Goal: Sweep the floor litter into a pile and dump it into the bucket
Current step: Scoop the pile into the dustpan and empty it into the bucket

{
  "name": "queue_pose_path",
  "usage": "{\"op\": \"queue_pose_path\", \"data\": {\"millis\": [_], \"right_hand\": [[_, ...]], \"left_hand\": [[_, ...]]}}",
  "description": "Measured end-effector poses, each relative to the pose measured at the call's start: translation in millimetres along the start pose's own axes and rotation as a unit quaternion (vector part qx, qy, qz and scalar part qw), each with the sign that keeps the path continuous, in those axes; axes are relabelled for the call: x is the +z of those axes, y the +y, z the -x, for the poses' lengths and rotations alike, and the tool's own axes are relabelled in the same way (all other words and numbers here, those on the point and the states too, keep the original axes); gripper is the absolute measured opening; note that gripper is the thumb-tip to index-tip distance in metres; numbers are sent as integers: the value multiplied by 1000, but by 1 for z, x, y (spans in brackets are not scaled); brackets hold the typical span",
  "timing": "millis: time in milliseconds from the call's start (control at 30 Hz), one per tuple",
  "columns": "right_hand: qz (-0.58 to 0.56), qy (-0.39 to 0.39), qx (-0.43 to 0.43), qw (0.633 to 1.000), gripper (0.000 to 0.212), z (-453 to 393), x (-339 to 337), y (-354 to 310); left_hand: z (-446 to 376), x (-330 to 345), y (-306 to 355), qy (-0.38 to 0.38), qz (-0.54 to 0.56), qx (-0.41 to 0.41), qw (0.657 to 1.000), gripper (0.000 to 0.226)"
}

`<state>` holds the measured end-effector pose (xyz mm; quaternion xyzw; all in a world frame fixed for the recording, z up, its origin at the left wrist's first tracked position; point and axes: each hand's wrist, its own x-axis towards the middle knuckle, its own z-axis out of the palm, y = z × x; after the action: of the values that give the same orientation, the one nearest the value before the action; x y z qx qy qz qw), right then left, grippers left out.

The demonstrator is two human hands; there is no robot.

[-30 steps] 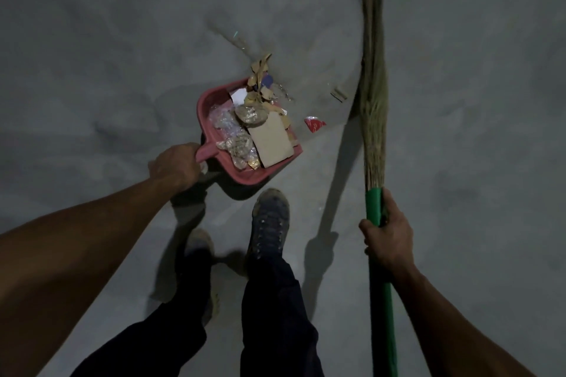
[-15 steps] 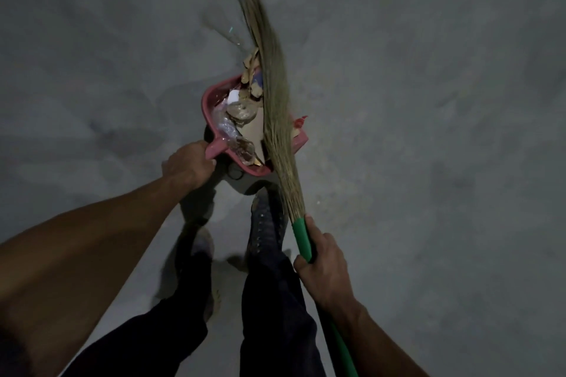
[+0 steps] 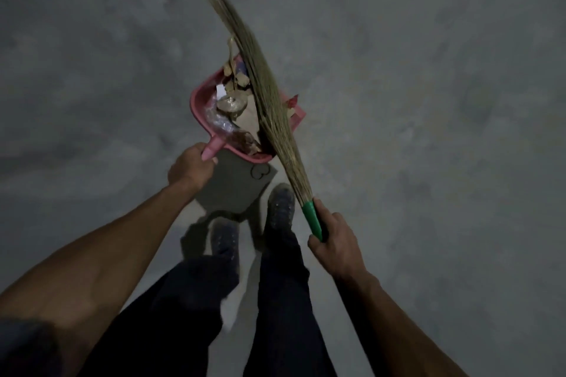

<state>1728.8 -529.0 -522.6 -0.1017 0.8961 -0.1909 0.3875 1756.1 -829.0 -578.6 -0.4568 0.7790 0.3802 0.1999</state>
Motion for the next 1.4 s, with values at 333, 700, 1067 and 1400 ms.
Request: {"op": "queue_pose_path", "data": {"millis": [333, 700, 1067, 1400], "right_hand": [[57, 3, -124, 991, 81, 166, -78, -82], [138, -25, -300, 944, 85, 286, -79, -62], [266, -154, -462, 832, 85, 427, -28, -32], [350, -263, -568, 697, 83, 566, 112, -33]], "left_hand": [[212, -138, -21, 131, -13, 3, 991, 24], [416, -121, -106, 247, 47, -73, 965, 21], [663, -10, -232, 368, 189, -266, 871, 23], [862, 86, -377, 452, 316, -401, 731, 19]]}}
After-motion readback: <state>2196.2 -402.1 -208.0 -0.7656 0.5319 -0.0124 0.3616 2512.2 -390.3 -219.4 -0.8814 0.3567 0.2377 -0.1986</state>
